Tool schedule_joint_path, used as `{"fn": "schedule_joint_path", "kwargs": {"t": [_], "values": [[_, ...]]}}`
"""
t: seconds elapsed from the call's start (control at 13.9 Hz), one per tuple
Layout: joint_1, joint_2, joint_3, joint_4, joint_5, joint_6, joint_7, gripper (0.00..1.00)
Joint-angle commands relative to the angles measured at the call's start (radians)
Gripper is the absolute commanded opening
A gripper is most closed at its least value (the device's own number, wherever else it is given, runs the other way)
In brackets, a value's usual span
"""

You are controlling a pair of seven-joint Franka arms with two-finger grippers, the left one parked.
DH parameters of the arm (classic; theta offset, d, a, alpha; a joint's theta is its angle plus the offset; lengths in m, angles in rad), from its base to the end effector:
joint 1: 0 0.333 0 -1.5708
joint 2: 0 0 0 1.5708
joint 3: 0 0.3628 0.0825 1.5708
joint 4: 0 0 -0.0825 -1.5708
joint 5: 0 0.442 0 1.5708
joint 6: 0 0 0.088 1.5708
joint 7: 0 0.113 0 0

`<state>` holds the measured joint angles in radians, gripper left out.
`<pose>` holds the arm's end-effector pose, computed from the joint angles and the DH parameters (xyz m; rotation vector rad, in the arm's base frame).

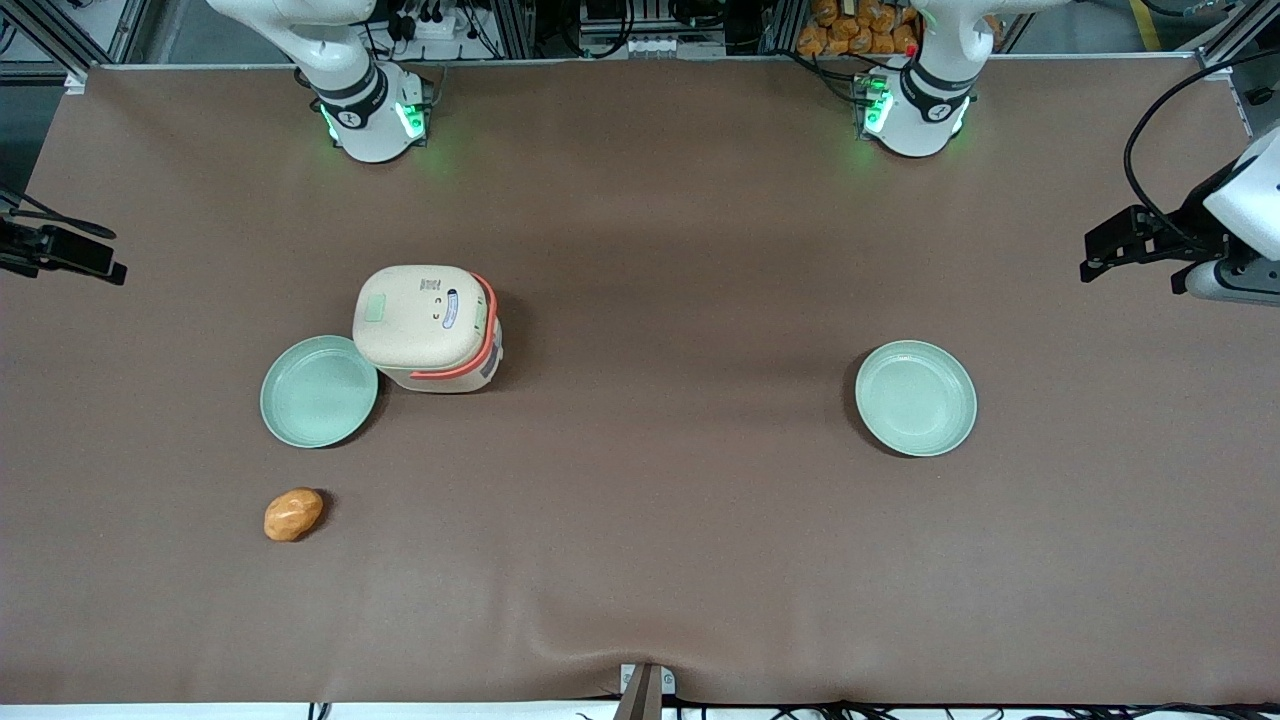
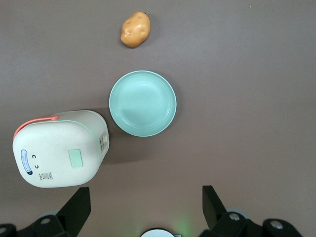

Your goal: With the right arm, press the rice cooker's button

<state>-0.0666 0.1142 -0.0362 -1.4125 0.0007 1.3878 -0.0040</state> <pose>0.6295 -0.0633 0.6619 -3.1262 0.1545 0.2176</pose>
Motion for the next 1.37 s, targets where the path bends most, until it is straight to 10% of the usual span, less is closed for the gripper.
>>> {"fn": "schedule_joint_path", "kwargs": {"t": [0.0,1.3], "values": [[-0.002,-0.019,0.007,-0.01,0.004,0.005,-0.005,1.0],[0.126,-0.008,0.044,-0.16,0.069,0.0,0.004,1.0]]}}
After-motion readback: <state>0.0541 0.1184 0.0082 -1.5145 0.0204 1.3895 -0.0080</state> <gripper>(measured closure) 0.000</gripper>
